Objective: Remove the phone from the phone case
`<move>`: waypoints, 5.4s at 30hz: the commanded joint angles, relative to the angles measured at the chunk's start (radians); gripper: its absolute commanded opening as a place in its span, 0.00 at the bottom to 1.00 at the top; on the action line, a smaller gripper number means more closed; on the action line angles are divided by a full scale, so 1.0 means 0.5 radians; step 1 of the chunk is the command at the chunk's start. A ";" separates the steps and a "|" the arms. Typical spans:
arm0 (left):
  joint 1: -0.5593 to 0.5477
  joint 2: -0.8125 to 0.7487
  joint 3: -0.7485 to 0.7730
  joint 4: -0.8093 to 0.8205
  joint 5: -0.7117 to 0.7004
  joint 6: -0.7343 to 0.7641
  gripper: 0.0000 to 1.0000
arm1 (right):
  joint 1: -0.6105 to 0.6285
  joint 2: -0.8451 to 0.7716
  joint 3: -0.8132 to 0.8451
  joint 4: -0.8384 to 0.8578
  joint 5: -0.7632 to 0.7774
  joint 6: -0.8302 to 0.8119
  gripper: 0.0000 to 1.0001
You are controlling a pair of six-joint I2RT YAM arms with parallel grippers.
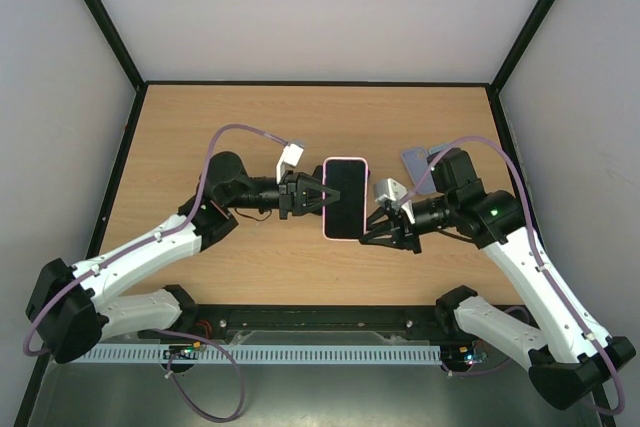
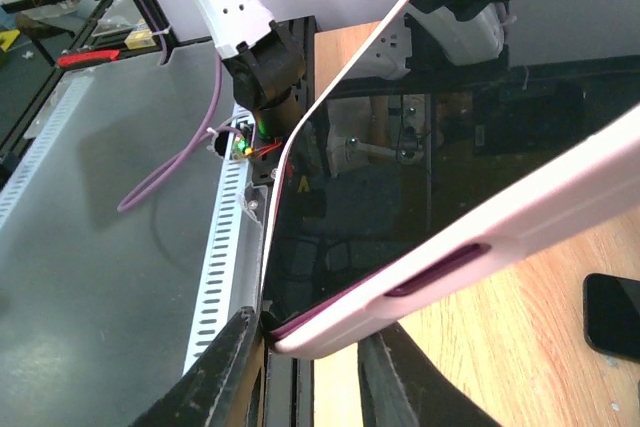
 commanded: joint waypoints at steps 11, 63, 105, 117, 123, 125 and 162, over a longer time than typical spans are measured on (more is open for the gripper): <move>0.006 0.012 0.002 0.442 0.172 -0.290 0.02 | 0.004 -0.031 -0.069 0.062 0.194 -0.235 0.23; 0.016 0.013 -0.003 0.431 0.197 -0.278 0.03 | 0.001 -0.065 -0.109 0.382 0.123 0.309 0.22; -0.042 0.126 -0.038 0.738 0.357 -0.522 0.02 | -0.010 -0.046 -0.128 0.755 0.568 0.742 0.24; -0.088 0.118 -0.071 0.806 0.418 -0.518 0.03 | -0.132 0.008 -0.148 0.931 0.596 0.947 0.25; -0.096 0.149 -0.058 0.741 0.425 -0.475 0.03 | -0.162 -0.020 -0.121 0.903 0.519 0.913 0.27; -0.100 0.142 -0.037 0.567 0.405 -0.354 0.03 | -0.170 -0.021 -0.068 0.879 0.427 0.948 0.32; -0.015 0.320 0.082 -0.309 -0.002 0.252 0.17 | -0.297 -0.050 -0.074 1.240 -0.023 1.861 0.02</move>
